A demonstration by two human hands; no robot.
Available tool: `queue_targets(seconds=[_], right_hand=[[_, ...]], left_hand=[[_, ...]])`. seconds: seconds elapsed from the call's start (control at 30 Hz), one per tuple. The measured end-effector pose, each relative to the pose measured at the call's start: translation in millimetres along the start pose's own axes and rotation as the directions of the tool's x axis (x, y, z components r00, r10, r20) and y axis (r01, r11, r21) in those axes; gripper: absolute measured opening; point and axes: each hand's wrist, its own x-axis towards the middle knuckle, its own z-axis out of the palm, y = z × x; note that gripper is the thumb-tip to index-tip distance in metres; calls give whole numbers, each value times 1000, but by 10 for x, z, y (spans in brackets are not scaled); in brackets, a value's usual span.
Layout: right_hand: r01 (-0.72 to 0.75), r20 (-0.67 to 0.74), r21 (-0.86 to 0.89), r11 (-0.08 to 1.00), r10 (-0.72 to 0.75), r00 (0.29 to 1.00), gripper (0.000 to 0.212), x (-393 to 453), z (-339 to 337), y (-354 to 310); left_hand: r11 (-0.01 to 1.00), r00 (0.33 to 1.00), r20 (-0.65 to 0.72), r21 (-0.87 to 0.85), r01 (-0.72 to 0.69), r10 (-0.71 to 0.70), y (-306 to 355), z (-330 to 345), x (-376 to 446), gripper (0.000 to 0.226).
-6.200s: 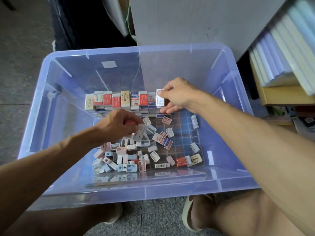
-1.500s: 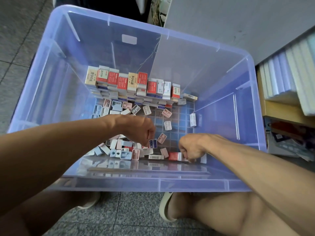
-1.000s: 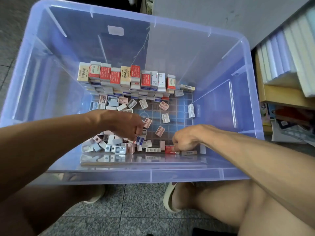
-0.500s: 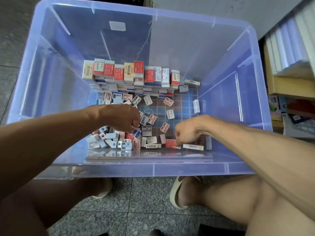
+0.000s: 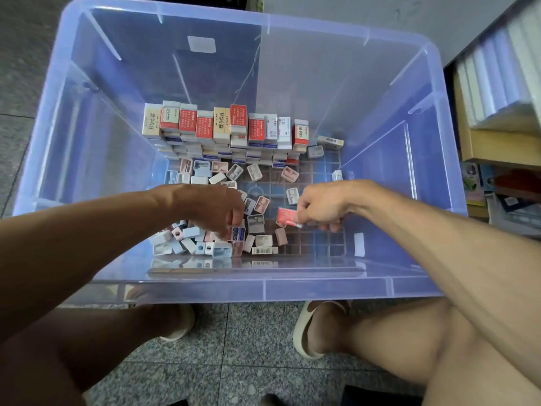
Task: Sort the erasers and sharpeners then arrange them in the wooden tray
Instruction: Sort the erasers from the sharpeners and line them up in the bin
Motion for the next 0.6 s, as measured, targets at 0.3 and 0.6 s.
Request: queue_targets(seconds=[0.3,0.6], right_hand=[[206,-17,6,978,-206,978,28,172,235,-173],[256,-181,93,962,-236,955,32,203,13,-355]], left_hand=[[994,998,-32,-99,52,-56,-91,-93,-74,18],[956,946,-254,-261,136,-203,-65,-264,-425,20]])
